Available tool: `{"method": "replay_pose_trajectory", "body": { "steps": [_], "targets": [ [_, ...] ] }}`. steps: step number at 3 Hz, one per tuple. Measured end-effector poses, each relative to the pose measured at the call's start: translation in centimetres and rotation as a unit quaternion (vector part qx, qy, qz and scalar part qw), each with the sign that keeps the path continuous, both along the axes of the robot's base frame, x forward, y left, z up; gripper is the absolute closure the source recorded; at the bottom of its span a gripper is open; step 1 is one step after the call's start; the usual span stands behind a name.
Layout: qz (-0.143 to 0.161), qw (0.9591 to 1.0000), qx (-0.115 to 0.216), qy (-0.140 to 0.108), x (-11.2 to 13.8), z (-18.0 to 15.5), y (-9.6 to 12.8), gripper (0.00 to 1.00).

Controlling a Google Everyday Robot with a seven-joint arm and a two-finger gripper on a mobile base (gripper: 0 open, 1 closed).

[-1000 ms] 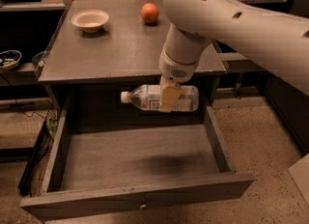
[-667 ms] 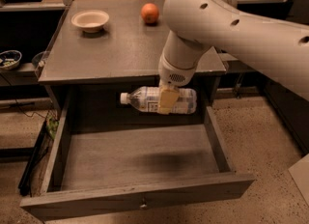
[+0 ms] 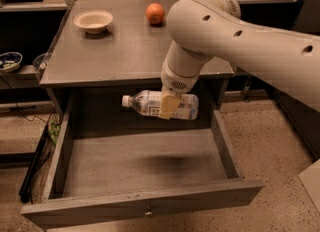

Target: Place blue plastic bottle into top drawer

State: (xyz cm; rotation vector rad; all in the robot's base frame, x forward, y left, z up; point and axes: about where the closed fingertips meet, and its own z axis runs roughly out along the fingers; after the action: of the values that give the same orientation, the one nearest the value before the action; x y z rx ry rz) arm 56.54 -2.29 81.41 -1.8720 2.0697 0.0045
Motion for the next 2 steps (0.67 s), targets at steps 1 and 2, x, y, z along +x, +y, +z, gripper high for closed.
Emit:
{"method": "replay_pose_trajectory", "body": {
  "steps": [1,2],
  "targets": [
    [-0.008,0.9999,-0.002,0.011,-0.5,-1.5,0.4,1.00],
    [-0.019,0.9992,0.006,0.034,-1.7,-5.1,1.0,1.00]
  ]
}}
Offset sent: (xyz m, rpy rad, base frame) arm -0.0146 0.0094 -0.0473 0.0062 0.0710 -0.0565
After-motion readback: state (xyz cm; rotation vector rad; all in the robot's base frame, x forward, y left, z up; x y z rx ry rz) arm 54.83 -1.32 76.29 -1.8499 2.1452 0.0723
